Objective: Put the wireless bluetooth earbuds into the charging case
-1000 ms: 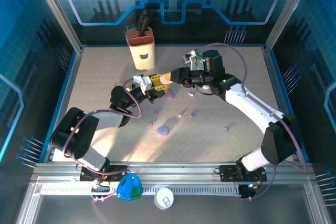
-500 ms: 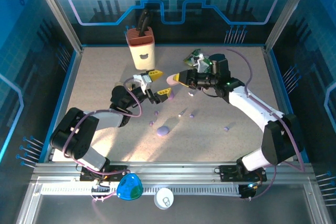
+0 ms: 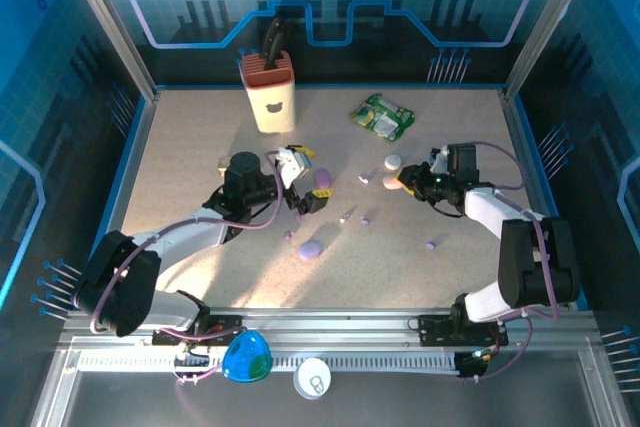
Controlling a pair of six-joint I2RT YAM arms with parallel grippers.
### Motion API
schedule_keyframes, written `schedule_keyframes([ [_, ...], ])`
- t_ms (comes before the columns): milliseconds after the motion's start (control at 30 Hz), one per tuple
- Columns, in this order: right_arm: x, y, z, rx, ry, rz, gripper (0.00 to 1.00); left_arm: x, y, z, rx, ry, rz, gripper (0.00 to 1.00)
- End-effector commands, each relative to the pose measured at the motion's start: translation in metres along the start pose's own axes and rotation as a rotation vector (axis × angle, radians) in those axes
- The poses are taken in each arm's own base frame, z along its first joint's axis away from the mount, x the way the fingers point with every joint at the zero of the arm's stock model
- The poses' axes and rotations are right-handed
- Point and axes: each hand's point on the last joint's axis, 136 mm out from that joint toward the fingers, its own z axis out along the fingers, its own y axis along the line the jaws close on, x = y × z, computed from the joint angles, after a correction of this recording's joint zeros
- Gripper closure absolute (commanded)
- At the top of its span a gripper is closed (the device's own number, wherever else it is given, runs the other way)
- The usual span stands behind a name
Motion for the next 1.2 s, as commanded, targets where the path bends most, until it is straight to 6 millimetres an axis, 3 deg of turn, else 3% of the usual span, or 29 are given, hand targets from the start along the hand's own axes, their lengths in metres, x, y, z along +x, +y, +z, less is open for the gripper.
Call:
schedule_keyframes([
  [0,-0.01,-0.032,0.004,0.091,-0.031,-0.026,0.83,0.019,-0.008,-0.001,0.012,0.158,0.066,0.01],
  [200,-0.019,-0.078,0.013,0.218,-0.017,-0.022,0.81,0.037,-0.027,0.001,0.076,0.316,0.099,0.01],
  [300,-0.02,-0.086,0.015,0.226,-0.009,-0.015,0.79,0.049,-0.035,0.002,0.098,0.412,0.117,0.01],
  [400,-0.021,-0.085,0.012,0.226,-0.019,-0.022,0.71,0.062,-0.044,0.002,0.12,0.518,0.117,0.01],
  [600,-0.025,-0.077,-0.007,0.258,-0.066,-0.07,0.32,0.093,-0.061,-0.005,0.155,0.721,0.149,0.02],
  [700,-0.028,-0.07,-0.019,0.27,-0.091,-0.105,0.2,0.108,-0.067,-0.01,0.161,0.82,0.169,0.02],
  [933,-0.034,-0.055,-0.042,0.298,-0.126,-0.167,0.15,0.146,-0.075,-0.023,0.169,0.997,0.175,0.05],
  [1167,-0.033,-0.049,-0.044,0.283,-0.121,-0.176,0.15,0.177,-0.089,-0.028,0.191,1.09,0.143,0.11],
])
